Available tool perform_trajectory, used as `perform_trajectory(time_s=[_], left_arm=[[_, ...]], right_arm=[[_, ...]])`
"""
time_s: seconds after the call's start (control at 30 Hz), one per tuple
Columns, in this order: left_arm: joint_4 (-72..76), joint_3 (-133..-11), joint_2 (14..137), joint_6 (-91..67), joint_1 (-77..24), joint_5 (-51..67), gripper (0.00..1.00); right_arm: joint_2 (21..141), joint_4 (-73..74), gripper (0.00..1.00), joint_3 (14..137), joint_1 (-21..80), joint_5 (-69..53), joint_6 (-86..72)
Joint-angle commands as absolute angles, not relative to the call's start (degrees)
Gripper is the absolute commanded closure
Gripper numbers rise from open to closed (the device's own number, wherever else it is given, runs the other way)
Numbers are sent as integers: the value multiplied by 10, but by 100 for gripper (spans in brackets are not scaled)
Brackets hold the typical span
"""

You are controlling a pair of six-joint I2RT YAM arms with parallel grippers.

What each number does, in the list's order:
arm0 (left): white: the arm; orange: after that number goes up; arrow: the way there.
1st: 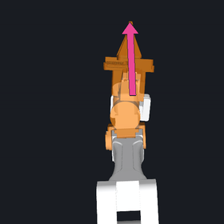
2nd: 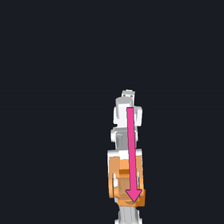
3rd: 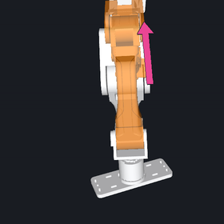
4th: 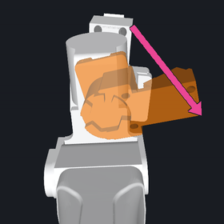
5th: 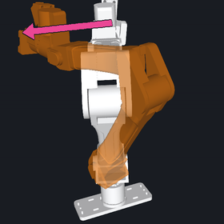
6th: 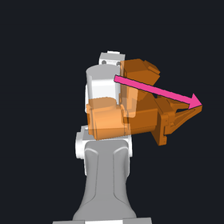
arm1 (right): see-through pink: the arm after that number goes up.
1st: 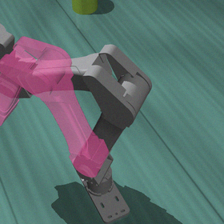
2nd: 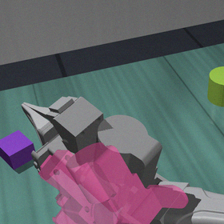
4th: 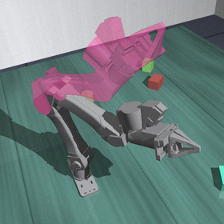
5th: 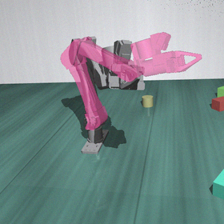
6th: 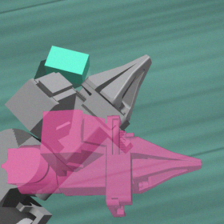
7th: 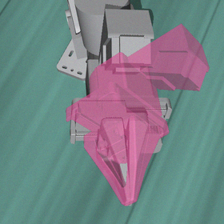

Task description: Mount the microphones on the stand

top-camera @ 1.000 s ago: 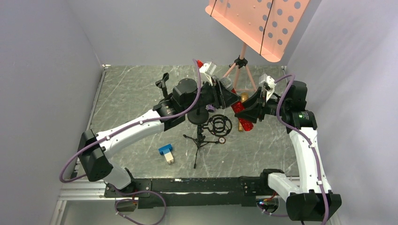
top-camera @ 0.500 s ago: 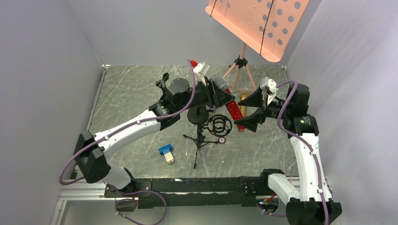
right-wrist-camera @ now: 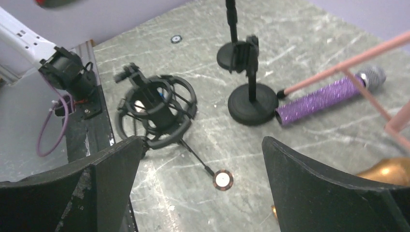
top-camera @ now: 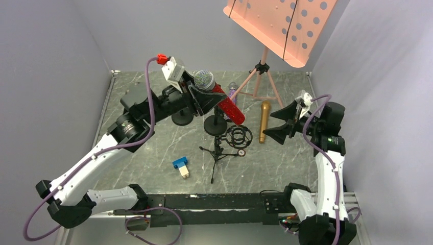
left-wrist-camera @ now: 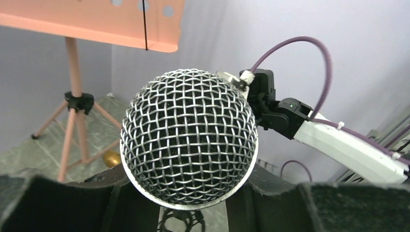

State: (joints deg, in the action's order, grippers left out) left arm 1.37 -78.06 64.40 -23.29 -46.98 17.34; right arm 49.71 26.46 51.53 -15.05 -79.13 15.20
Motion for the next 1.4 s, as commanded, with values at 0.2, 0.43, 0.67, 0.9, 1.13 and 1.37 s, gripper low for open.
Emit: perform_trajectory(time_s=[0.2,0.43,0.67,0.9,1.13,1.37], left_arm=[[-114,-892,697,-48,-502,173,100],[-162,-951,755,18,-532,161,100],[-187,-977,802,14,-533,187,100],[-193,-986,808,4,-538,208,100],[-196,-979,800,-21,-541,220,100],[-203,-977,805,-24,-541,223,100]], right_arm=[[494,173,0,454,-154,-705,139],[497,169,0,449,-154,-679,140],[494,168,0,446,-154,-676,141],[493,169,0,446,-154,-678,141],[492,169,0,445,-155,-677,141],[492,169,0,443,-155,-676,142]])
